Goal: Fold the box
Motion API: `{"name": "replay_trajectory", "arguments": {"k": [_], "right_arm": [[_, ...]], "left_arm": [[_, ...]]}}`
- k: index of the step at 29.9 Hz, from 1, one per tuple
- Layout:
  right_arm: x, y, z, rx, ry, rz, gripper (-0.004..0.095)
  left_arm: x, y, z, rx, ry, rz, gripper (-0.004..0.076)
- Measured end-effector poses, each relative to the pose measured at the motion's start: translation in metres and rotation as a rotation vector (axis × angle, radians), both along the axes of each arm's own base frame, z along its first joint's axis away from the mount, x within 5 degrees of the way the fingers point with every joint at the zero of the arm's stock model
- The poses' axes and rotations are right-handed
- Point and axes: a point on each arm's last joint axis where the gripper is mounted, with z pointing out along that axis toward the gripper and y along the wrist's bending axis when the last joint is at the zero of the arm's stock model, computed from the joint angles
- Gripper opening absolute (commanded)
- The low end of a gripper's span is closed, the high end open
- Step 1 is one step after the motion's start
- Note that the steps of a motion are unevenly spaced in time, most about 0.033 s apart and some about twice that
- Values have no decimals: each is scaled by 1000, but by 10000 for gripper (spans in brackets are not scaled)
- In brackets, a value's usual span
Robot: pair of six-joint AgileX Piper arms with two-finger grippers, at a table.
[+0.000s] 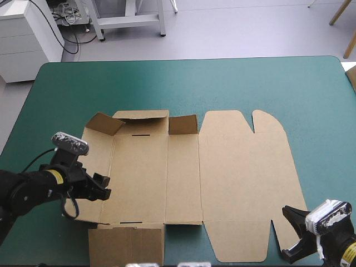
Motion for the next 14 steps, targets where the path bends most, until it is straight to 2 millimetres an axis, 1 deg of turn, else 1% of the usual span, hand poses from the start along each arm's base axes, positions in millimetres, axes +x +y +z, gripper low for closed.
{"name": "replay_trajectory", "arguments": {"k": [5,9,12,14], "right_arm": [[0,0,0,-3,1,0,-18],[0,0,0,-3,1,1,-18],[0,0,0,-3,1,1,-18],[0,0,0,-3,1,1,-20]], "left_arm": [[29,-11,7,49,109,-7,471],[43,-15,9,80,166,-6,471],[51,-11,10,80,174,31,471],[54,-1,11,77,179,85,471]]}}
